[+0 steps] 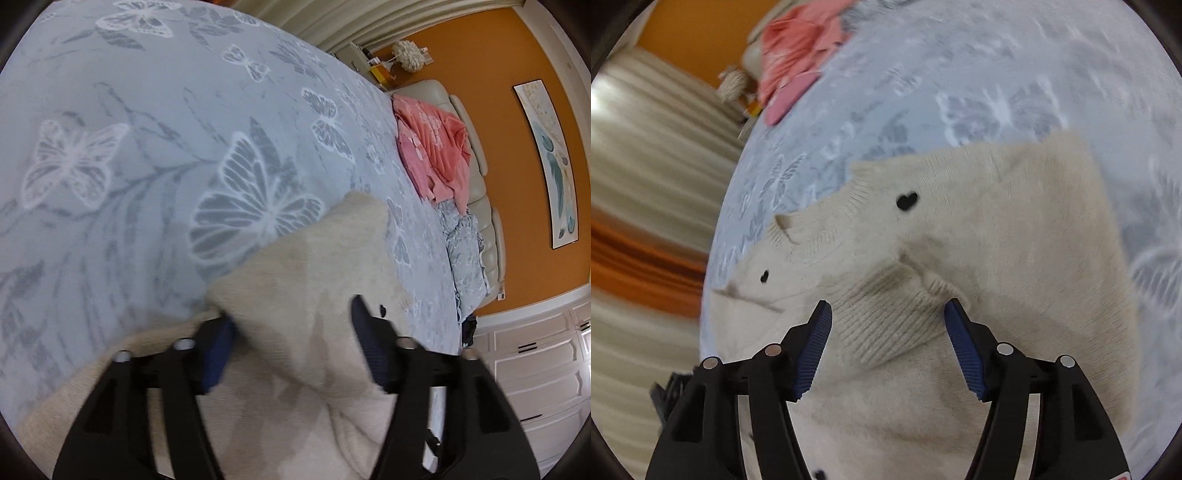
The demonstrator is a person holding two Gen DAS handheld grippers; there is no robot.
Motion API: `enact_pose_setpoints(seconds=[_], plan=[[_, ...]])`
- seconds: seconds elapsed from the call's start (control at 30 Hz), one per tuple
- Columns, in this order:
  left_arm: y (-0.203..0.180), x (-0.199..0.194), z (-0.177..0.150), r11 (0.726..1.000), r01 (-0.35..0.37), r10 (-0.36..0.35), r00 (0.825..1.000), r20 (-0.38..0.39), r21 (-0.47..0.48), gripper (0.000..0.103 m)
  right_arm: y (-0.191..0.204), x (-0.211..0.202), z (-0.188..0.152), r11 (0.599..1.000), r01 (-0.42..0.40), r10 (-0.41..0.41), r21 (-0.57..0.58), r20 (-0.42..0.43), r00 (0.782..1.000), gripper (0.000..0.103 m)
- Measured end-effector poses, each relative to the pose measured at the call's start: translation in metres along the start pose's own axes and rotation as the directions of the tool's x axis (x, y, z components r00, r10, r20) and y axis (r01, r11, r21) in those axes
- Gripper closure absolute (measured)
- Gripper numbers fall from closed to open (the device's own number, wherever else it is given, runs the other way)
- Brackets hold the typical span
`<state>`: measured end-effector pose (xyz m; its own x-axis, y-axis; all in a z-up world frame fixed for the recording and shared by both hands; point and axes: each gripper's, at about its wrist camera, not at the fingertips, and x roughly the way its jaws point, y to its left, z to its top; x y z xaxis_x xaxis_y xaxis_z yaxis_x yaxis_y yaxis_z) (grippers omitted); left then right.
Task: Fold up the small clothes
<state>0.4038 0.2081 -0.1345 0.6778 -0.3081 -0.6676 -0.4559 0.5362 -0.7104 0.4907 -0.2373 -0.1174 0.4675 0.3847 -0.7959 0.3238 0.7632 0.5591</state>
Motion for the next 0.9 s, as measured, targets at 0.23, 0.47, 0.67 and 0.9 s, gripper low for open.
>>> enact_pose_setpoints(seconds=[0.23,0.47,0.67,0.9], plan=[[0.005,-0.009,0.002,0.999,-0.018,0.019,0.999,0.035,-0.029,0.079,0.016,-0.049,-0.011,0.944,-0.273,0.301,-0.185,0.143,0.943,0.092],[0.019,-0.006,-0.015,0.996,-0.021,0.023,0.999,-0.025,0.084,0.072,-0.043,-0.074,-0.067,0.922,0.276,-0.241,-0.272,0.157,0.958,0.058],[0.009,-0.004,-0.019,0.996,-0.025,0.028,0.999,-0.037,0.086,0.049,-0.016,-0.059,-0.056,0.992,0.034,-0.031,-0.125,0.024,0.999,0.053],[0.010,-0.007,-0.009,0.998,-0.024,0.026,0.999,0.031,-0.062,0.098,-0.004,-0.006,-0.044,0.982,0.112,-0.114,-0.155,0.000,0.994,0.091]])
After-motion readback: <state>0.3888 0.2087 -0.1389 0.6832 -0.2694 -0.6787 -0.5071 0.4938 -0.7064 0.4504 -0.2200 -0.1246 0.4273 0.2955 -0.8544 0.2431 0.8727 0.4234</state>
